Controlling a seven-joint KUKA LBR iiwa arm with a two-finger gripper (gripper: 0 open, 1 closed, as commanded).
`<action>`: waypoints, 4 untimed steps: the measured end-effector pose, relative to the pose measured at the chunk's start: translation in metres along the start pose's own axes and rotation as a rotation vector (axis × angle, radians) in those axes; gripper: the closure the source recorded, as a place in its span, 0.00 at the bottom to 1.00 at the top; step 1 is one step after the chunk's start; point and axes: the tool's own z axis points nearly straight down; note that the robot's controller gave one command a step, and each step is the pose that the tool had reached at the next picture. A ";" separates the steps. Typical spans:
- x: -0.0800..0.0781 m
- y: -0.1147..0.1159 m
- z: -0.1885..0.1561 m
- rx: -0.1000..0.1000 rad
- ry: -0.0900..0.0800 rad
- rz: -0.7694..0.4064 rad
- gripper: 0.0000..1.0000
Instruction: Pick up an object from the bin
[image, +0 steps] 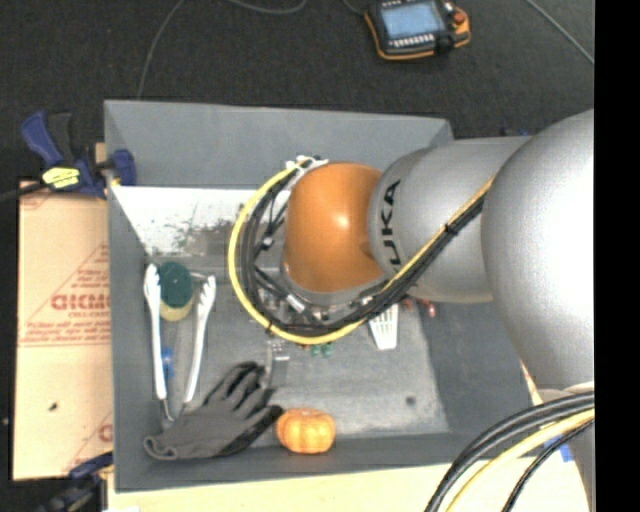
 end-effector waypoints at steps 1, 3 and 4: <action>-0.001 -0.001 -0.005 -0.001 -0.007 0.006 0.00; 0.026 0.016 -0.002 -0.004 -0.019 -0.039 0.00; 0.043 0.021 0.031 -0.001 -0.002 0.005 0.00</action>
Offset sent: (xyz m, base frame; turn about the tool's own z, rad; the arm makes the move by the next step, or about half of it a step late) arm -0.0240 0.0065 -0.0607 -0.0409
